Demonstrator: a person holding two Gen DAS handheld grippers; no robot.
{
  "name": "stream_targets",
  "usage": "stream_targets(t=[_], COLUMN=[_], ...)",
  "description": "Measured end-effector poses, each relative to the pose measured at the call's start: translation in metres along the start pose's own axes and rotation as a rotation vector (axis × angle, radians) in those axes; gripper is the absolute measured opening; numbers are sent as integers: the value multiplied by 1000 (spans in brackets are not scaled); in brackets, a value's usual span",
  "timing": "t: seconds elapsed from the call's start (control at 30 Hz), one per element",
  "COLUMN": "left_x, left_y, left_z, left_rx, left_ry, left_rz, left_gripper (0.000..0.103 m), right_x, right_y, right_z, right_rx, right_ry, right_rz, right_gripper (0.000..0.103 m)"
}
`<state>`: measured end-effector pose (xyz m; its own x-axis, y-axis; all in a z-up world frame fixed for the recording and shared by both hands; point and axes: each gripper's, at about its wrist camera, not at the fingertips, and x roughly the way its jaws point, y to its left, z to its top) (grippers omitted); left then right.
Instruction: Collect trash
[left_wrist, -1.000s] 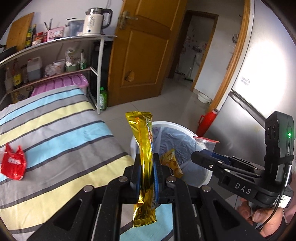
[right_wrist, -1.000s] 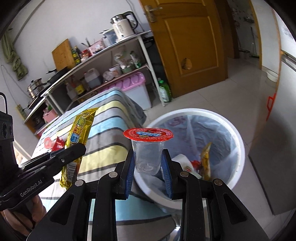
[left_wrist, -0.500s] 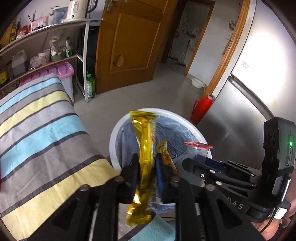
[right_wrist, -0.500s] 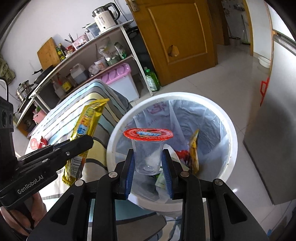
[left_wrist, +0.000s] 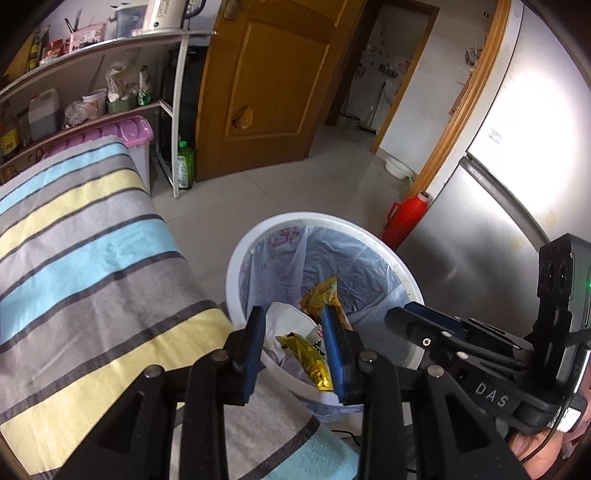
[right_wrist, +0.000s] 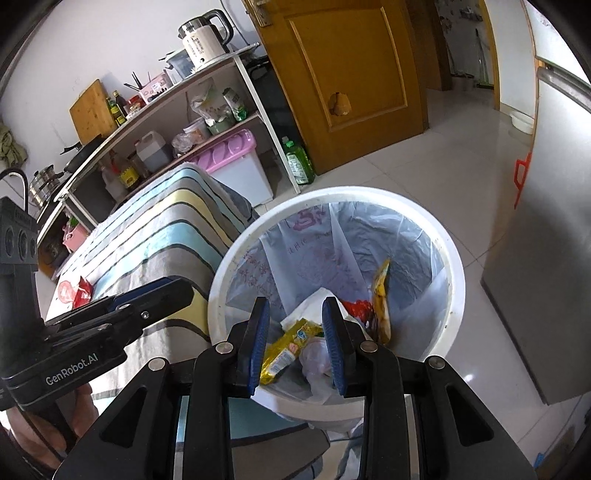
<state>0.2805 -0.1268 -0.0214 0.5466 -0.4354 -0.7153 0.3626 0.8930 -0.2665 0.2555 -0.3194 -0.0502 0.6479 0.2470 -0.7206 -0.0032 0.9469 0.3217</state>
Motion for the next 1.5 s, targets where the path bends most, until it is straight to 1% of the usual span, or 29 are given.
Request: stream_targets(t=[0.27,0.57,0.83,1.0,1.2,1.33,1.5], left_x=[-37,-78,-112,-132,-152,-166,-184], left_y=[16,33,51,72,102,123,149], left_z=[-8,-20,-37,-52,-73,-81,-88], left_rx=[-27,-41,-60,-93,-147,-195,-243], left_ry=[-73,-152,-209,-234,-239,-246,-267], left_rz=[29,67,115,160,221,245,285], left_gripper=[33,33,33,33,33,33,33], right_x=[-19,-34,-42,-41,-34,-28,-17], right_y=[20,55,92,119,150,166,186], right_z=[1,-3,-10,-18,-28,-28,-26], right_rx=[-30,-105,-174,-229,-285,-313,-328], right_ry=[-46,-74,-93,-78,-57,-49,-11], right_rz=[28,67,136,197,240,265,303], right_gripper=[30,30,30,30,31,31,33])
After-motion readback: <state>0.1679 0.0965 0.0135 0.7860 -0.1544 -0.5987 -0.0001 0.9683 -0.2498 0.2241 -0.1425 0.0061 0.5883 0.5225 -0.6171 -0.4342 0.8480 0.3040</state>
